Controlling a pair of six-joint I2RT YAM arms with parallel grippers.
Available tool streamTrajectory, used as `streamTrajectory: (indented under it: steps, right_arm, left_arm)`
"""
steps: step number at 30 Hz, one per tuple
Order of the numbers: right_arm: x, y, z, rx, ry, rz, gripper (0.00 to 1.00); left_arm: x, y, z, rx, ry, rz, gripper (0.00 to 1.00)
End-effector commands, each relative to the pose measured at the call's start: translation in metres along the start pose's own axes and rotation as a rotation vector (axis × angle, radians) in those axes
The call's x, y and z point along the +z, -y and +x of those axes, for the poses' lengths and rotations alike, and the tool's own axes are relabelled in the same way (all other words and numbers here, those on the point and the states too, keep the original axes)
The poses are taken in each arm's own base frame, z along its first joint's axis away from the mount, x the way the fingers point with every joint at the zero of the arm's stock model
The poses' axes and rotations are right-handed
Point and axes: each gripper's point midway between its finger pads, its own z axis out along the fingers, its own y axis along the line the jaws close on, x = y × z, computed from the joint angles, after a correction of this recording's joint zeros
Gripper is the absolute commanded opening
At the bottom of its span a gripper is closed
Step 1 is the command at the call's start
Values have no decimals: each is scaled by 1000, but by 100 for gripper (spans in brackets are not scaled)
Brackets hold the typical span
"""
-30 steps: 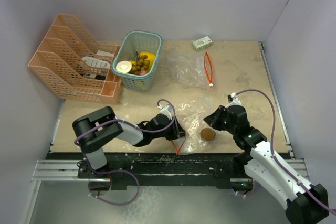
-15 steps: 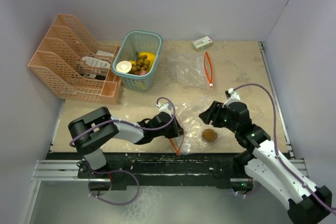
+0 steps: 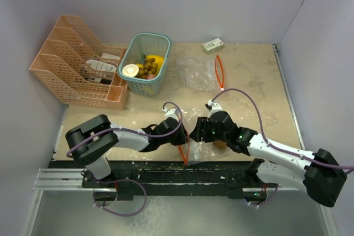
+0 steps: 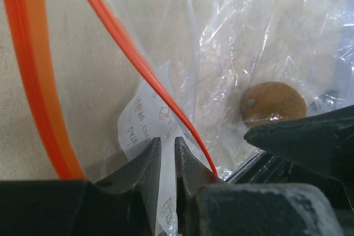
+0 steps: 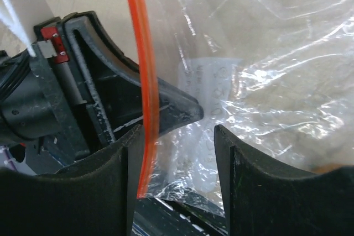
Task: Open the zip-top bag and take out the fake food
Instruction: Adjust the zipper food storage bag at the center of the board.
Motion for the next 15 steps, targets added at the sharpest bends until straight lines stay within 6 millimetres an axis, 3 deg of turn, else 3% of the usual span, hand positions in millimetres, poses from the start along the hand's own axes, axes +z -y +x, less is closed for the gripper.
streamTrajectory:
  steps: [1, 4, 10, 15]
  right_arm:
    - [1, -35, -19, 0, 80, -96, 55]
    - [0, -41, -12, -14, 68, -103, 56]
    - [7, -31, 12, -33, 20, -44, 69]
    - [16, -22, 16, -23, 27, -13, 59]
  left_arm:
    - [0, -3, -3, 30, 24, -4, 15]
    - [6, -3, 0, 30, 12, 2, 8]
    - [11, 6, -2, 49, 5, 26, 9]
    - [2, 13, -3, 46, 10, 60, 10]
